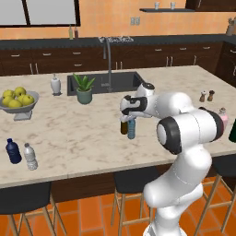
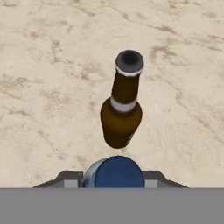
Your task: Move the plastic bottles in the middle to the plastics group, and the glass bottles in the middle to the glass group.
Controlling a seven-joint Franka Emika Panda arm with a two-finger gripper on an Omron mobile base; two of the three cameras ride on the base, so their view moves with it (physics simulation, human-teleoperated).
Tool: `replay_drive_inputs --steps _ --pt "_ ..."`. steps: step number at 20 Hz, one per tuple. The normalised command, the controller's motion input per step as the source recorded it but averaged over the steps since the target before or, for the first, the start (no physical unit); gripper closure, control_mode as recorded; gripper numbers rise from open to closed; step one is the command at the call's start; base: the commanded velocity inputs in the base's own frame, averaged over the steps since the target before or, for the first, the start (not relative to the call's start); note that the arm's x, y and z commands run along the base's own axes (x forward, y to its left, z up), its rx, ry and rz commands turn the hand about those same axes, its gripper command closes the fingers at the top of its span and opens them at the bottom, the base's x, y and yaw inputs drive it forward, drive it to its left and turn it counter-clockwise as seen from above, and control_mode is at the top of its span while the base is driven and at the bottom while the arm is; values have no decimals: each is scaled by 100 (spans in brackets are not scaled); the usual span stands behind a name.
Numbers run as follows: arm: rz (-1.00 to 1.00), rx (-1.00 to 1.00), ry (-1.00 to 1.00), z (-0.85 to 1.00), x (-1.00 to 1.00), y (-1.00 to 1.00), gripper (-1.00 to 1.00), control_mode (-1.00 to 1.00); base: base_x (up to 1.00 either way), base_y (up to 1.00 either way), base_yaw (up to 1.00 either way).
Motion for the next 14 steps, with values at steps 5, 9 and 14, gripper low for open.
replay_drive_inputs --steps 5,9,14 --pt "2 7 0 37 -80 7 100 -100 0 0 0" --pt "7 5 -2 20 -56 66 100 -100 0 0 0" --pt "17 1 -1 2 -18 100 100 -100 0 0 0"
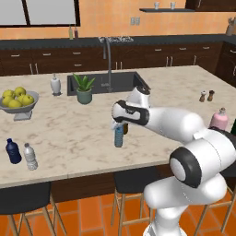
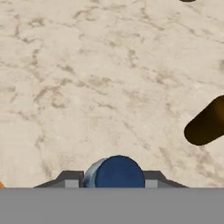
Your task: Move the plastic bottles in the middle to the plastics group, and the glass bottles in the middle to the glass group.
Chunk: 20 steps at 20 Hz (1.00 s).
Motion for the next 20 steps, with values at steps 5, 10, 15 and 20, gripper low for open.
replay_drive_inputs --steps 5,10,15,20 --pt "20 0 0 4 -6 100 100 -100 0 0 0" --pt "21 1 0 19 0 100 100 -100 0 0 0" --pt "20 2 -2 9 -17 87 100 -100 0 0 0" --pt "17 0 -8 0 -17 82 100 -100 0 0 0"
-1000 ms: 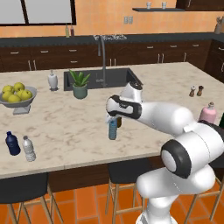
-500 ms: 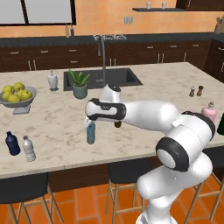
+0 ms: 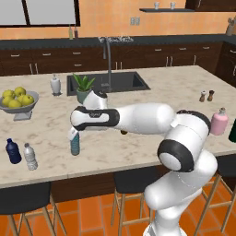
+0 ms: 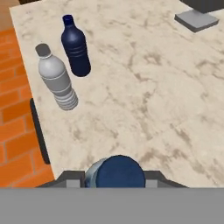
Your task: Move the plastic bottles in the middle to the plastics group, and the glass bottles in the middle to the glass group.
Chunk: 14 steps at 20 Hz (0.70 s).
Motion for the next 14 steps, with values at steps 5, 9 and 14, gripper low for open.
replay_drive_inputs --steps 5,9,14 --pt "19 2 -7 0 1 97 100 -100 0 0 0" --pt "21 7 -4 11 4 80 100 -100 0 0 0" --pt "11 2 -1 2 0 33 100 -100 0 0 0"
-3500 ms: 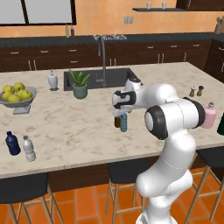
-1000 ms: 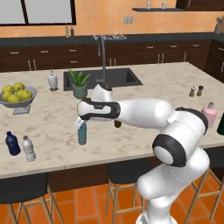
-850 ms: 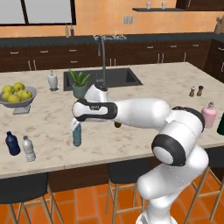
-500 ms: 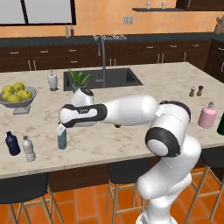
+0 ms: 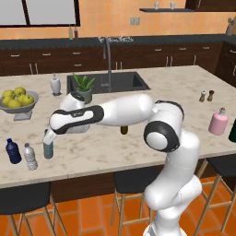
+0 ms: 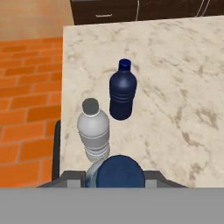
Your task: Move the plastic bottles in the middle to the plastics group, and the glass bottles in the middle to the glass group.
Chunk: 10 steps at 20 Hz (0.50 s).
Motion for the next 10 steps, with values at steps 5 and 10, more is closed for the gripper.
replay_drive_inputs --steps 5,10 --pt "6 0 -10 -1 5 37 100 -100 0 0 0" --pt "1 0 -7 0 14 44 100 -100 0 0 0"
